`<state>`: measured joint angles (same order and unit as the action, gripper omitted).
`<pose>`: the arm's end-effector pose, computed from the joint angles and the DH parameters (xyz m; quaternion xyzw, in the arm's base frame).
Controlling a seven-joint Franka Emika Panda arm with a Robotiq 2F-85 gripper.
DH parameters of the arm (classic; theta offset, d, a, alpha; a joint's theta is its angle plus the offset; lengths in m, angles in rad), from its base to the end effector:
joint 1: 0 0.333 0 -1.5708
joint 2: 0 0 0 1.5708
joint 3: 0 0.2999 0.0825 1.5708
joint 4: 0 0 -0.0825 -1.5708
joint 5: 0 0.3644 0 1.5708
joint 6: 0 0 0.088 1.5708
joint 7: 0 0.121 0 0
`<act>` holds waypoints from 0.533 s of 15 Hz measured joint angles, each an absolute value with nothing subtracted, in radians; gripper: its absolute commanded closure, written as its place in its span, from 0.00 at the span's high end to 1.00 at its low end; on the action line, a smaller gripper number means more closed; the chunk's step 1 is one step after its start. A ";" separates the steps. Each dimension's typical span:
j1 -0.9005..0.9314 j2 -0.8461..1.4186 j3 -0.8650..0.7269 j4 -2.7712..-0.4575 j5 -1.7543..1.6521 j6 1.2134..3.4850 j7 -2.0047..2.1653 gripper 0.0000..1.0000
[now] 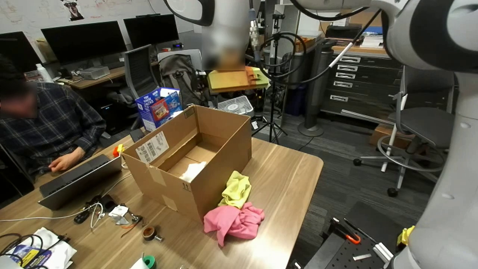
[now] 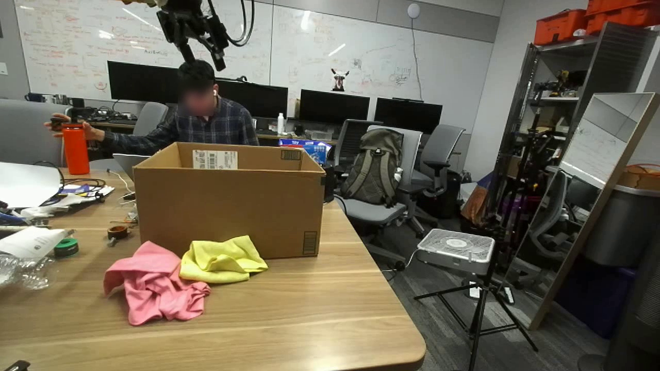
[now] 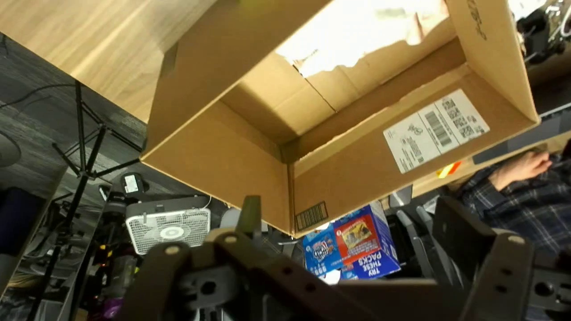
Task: Pick up the clothes from the table and put them in the box
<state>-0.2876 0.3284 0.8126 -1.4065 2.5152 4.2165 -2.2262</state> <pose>0.4948 0.1158 0.5197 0.9497 -0.1391 0.2807 0.0029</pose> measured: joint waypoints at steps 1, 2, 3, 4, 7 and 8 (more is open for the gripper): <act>-0.364 0.321 0.892 -1.453 2.515 4.216 -2.237 1.00; -0.436 0.320 0.968 -1.488 2.515 4.216 -2.251 1.00; -0.508 0.321 1.040 -1.519 2.515 4.216 -2.269 1.00; -0.583 0.324 1.113 -1.547 2.515 4.216 -2.289 1.00; -0.812 0.342 1.322 -1.620 2.514 4.216 -2.354 1.00; -0.888 0.349 1.386 -1.643 2.514 4.216 -2.374 1.00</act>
